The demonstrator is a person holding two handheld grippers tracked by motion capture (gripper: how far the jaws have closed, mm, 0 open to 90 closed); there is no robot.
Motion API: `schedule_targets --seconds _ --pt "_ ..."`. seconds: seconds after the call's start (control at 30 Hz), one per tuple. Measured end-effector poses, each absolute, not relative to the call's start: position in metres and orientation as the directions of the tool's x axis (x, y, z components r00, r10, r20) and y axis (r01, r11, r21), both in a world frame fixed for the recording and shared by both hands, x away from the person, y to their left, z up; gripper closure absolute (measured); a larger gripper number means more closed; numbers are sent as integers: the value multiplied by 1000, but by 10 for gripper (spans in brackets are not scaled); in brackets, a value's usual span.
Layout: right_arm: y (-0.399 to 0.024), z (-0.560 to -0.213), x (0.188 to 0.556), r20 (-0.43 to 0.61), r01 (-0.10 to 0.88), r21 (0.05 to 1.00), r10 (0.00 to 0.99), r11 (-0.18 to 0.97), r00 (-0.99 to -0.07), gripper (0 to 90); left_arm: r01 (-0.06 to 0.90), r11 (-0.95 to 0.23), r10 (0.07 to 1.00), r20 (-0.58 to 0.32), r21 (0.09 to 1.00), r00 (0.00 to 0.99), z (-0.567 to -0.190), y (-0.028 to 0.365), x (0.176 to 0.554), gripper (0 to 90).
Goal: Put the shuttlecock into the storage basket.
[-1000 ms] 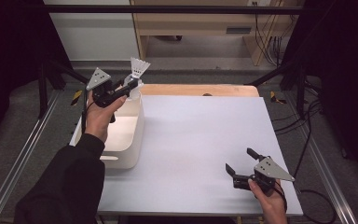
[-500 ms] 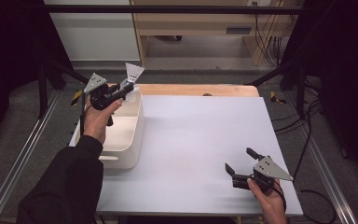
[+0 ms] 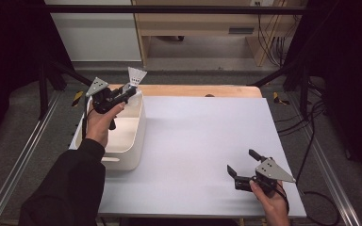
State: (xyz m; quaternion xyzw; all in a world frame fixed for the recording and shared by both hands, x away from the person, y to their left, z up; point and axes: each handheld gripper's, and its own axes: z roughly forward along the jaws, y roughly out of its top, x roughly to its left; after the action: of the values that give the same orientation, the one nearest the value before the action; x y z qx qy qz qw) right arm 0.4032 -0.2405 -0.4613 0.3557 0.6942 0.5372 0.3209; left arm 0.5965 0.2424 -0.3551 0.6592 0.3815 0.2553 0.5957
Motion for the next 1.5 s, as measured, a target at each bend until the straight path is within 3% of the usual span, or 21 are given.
schedule_targets --seconds 1.5 --pt "-243 -460 402 -58 142 977 838 160 -542 40 228 4 795 -142 974 590 -364 246 596 654"
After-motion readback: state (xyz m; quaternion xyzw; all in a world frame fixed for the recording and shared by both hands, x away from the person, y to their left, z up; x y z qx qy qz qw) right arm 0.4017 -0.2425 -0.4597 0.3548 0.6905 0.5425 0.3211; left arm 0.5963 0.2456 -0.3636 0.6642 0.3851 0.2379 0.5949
